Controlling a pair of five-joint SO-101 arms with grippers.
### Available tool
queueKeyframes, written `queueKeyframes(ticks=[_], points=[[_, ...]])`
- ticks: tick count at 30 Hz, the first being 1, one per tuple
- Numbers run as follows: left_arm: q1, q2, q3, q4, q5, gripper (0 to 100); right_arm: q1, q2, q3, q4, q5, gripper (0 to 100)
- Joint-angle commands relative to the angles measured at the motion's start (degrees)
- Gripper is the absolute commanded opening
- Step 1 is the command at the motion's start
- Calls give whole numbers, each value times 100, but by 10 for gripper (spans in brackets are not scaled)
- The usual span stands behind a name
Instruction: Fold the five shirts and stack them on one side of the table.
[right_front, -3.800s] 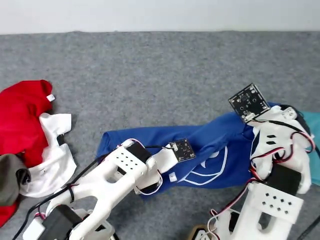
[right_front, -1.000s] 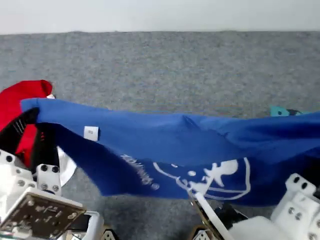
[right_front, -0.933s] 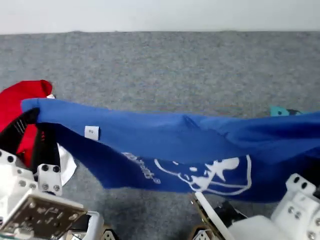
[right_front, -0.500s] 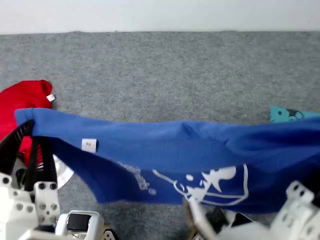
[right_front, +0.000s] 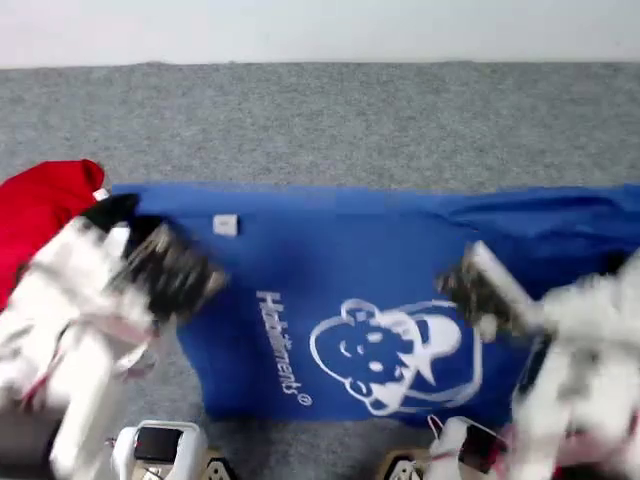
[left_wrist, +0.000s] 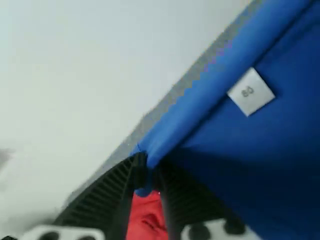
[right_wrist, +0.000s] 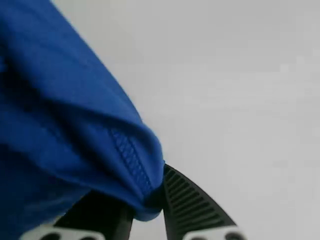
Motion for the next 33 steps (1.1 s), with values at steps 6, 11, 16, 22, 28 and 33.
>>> queueKeyframes(ticks=[6, 11, 16, 22, 28, 33], points=[[9, 1213, 2018, -3024, -70, 14, -752, 892, 2655, -2396, 79, 10], [-26, 2497, 2035, -4281, -70, 14, -1103, 1842, 3464, -4180, 79, 10], [-44, 3719, 1332, -4651, -70, 14, -1464, 3125, 3288, -5701, -343, 10], [-62, 4932, 233, -4958, -70, 14, -1763, 4752, 2444, -7187, -387, 10], [-369, 5934, -963, -5081, -53, 14, -1754, 6229, 1187, -8330, -387, 10], [-580, 6470, -1481, -5064, -44, 14, -1754, 7248, 97, -8470, -387, 10]])
